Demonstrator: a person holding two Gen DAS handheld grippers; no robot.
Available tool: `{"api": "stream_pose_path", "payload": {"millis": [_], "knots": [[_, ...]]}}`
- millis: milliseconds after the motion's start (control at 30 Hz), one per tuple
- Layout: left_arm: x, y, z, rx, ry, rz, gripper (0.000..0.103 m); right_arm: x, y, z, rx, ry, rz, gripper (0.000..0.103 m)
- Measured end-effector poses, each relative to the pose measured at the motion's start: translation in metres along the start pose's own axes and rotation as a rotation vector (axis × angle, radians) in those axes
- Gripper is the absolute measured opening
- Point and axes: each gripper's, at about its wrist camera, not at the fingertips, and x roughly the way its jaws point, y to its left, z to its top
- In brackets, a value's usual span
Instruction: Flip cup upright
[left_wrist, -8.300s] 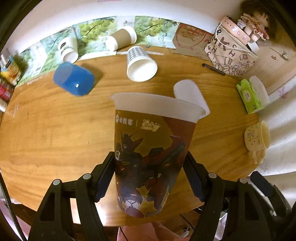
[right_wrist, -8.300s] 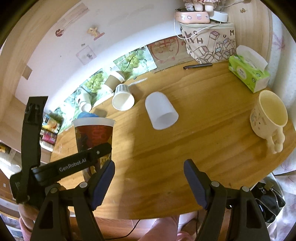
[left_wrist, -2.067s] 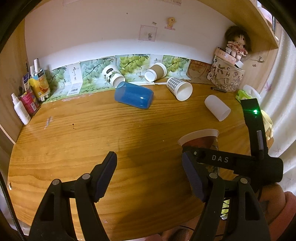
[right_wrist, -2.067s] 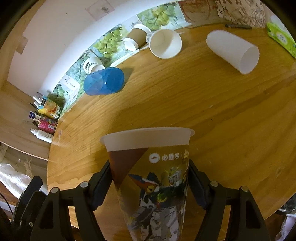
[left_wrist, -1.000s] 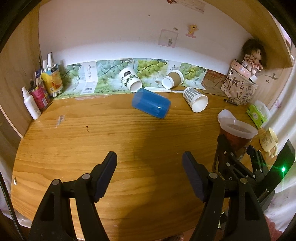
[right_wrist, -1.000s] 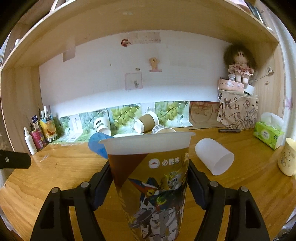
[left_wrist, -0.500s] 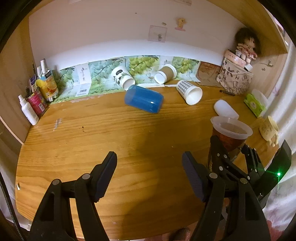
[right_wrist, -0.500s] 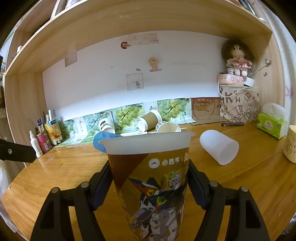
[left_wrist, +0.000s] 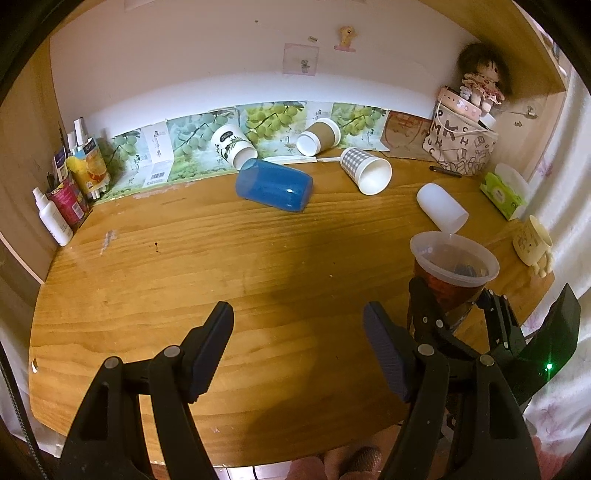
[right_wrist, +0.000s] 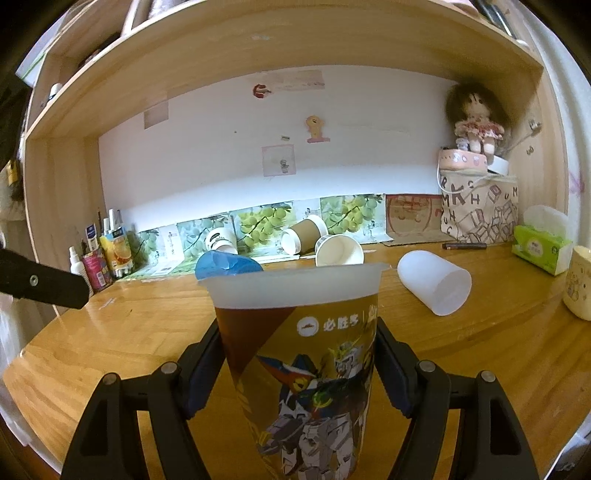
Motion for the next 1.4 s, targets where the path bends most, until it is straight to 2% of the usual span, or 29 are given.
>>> {"api": "stream_pose_path", "payload": {"millis": [767,1233,1400], "knots": [[-0.010,-0.013,-0.013,0.009,-0.001,-0.020,0.076,-0.034,0.008,-0.014,-0.063,0.014,0.021,0.076],[-0.020,-0.018,-0.025,0.004,-0.002,-0.015,0.076,-0.041,0.006,-0.017,-0.056,0.028,0.041,0.076],[-0.020,-0.016,-0.025,-0.006,-0.004,-0.016,0.076,-0.037,0.007,-0.021,-0.066,0.080,0.055,0.077]]}}
